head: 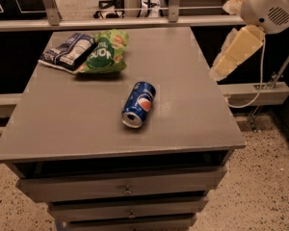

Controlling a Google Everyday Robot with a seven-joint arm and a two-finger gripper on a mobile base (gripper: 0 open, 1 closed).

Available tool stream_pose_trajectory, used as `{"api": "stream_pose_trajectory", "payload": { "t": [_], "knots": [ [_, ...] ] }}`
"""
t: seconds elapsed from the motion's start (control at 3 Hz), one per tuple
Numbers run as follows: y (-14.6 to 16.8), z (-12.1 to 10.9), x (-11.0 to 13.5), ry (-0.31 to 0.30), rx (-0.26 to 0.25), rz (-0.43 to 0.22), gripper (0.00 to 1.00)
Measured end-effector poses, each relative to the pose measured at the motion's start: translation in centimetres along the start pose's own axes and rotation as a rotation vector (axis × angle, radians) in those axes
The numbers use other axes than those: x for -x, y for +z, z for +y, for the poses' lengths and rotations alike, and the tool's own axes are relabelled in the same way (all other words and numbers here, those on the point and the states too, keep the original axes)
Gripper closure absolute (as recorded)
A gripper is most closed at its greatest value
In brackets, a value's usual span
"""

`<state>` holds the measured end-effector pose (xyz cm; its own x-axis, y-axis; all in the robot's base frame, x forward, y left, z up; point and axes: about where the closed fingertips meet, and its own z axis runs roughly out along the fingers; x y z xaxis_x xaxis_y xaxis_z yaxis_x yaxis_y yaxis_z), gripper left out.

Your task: Move blue chip bag near pepsi can

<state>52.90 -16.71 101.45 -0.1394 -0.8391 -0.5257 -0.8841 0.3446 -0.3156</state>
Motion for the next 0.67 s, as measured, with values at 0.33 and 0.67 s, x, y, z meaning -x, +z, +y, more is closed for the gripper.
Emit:
{"api": "stream_pose_trajectory", "payload": {
  "t": [0.33, 0.67],
  "knots": [
    [3.1, -1.8, 3.1, 0.055, 0.006, -0.128, 0.00],
    [5.9, -4.2, 6.9, 0.094, -0.015, -0.257, 0.00]
  ]
}}
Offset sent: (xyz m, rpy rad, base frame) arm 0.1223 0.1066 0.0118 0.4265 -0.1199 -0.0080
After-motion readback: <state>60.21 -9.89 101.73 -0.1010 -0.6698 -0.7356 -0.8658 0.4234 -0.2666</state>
